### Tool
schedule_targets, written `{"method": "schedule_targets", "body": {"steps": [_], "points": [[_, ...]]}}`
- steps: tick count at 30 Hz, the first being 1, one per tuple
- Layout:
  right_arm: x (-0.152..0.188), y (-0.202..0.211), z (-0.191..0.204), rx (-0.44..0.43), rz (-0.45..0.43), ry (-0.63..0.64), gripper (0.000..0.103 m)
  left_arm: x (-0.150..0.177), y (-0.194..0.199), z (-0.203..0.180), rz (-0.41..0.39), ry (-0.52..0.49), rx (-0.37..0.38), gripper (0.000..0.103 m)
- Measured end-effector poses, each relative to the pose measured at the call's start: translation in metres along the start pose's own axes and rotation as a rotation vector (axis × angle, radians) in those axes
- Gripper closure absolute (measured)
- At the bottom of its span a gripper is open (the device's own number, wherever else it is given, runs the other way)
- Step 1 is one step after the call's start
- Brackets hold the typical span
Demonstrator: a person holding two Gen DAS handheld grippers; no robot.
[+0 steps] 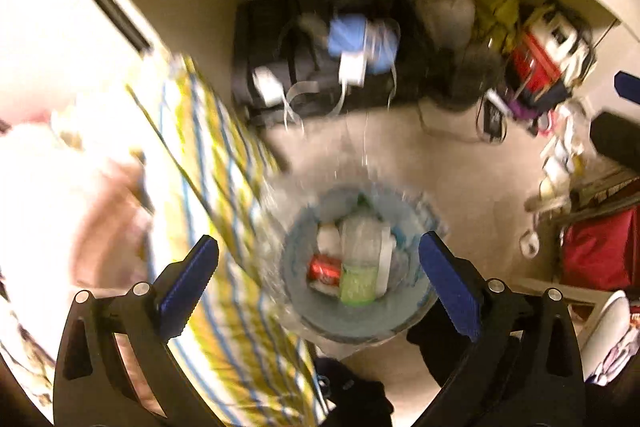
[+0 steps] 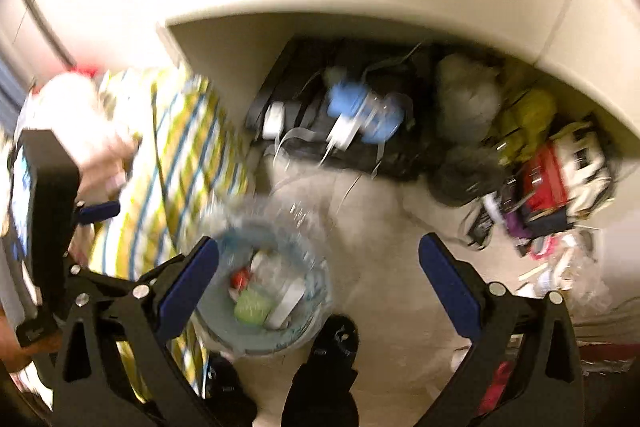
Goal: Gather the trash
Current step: 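Raise the left tool back toward the clear plastic bags on the desk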
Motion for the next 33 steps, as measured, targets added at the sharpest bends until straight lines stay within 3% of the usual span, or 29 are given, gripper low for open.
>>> {"method": "schedule_targets", "body": {"steps": [8, 14, 27, 33], "points": [[-0.057, 0.124, -0.048, 0.128, -0.219, -0.103, 0.006, -0.079, 0.124, -0.019, -0.224, -0.048, 0.049, 0.006], [-0.069, 0.176, -0.071, 0.19, -0.269, -0.174, 0.006, -0.124, 0.197, -0.04, -0.347, -0.029, 0.118, 0.006], [-0.099, 0.237, -0.108, 0.255, -0.364, -0.246, 0.006, -0.166, 0.272, -0.072, -0.477, -0.074, 0.185, 0.006], [-0.118, 0.252, -0.121, 0.248, -0.391, -0.236, 0.006, -0.187, 0.29, -0.078, -0.524, -0.077, 0.175, 0.006]]}}
Point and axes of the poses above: each gripper's, at about its wrist camera, not at the fingertips, and y roughly against the way its jaws point, z to its left, x to its underside, the point moved 1 cm from there along -y, roughly the way its jaws point, and after that the axes turned 10 degrees about y, right-handed, at the moved point
